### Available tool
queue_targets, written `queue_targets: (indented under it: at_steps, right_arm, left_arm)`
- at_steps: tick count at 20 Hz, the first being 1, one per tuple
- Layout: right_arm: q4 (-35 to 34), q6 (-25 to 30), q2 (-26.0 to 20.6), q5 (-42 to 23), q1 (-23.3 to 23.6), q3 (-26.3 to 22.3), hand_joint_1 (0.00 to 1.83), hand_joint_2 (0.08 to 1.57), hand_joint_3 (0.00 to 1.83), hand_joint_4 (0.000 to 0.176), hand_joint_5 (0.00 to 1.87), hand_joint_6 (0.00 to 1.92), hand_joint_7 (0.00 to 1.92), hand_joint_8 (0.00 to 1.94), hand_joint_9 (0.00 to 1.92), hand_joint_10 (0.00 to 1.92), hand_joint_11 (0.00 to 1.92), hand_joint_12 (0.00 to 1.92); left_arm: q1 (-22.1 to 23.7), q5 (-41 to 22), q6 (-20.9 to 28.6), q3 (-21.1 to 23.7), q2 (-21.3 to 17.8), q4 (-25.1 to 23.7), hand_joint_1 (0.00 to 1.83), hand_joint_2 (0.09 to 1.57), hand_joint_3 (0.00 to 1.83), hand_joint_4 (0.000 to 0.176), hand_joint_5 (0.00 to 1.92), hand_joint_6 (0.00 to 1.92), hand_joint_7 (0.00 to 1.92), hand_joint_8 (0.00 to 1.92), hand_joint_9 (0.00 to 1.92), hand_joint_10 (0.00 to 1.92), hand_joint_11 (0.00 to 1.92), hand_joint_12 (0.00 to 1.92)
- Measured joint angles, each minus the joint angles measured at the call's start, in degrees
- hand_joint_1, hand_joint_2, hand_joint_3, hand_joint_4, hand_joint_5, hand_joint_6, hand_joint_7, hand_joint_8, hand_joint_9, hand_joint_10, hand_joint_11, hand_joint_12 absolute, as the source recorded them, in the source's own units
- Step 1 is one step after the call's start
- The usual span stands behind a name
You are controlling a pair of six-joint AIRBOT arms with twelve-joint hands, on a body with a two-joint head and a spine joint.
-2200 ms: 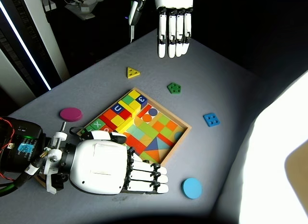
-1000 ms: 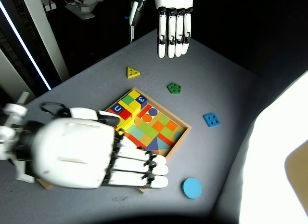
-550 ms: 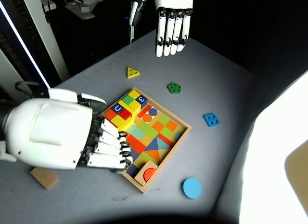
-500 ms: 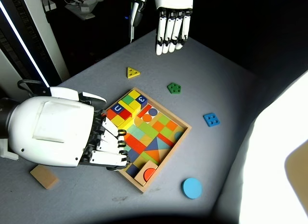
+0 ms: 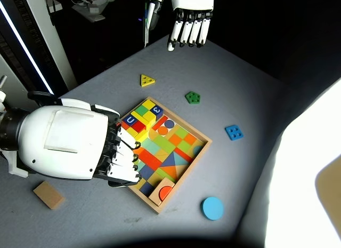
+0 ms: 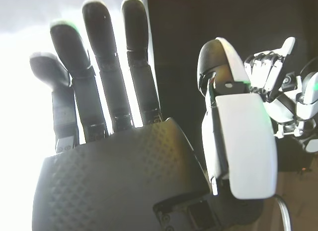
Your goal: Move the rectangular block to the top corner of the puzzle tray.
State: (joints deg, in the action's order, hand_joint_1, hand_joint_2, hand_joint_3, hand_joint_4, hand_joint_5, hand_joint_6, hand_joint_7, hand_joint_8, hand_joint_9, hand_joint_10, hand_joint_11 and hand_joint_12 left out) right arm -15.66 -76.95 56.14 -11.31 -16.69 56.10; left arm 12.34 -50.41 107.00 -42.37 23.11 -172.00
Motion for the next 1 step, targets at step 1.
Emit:
queue_targets:
  at_steps: [1]
  right_arm:
    - [0.0, -0.3, 0.0, -0.1, 0.0, 0.0, 0.10, 1.22, 0.00, 0.000, 0.81, 1.08, 0.90, 1.13, 0.79, 1.53, 0.51, 1.92]
  left_arm:
    - [0.0, 0.0, 0.0, 0.0, 0.0, 0.0, 0.05, 1.30, 0.00, 0.000, 0.83, 0.89, 0.88, 1.20, 0.82, 1.51, 0.62, 1.75]
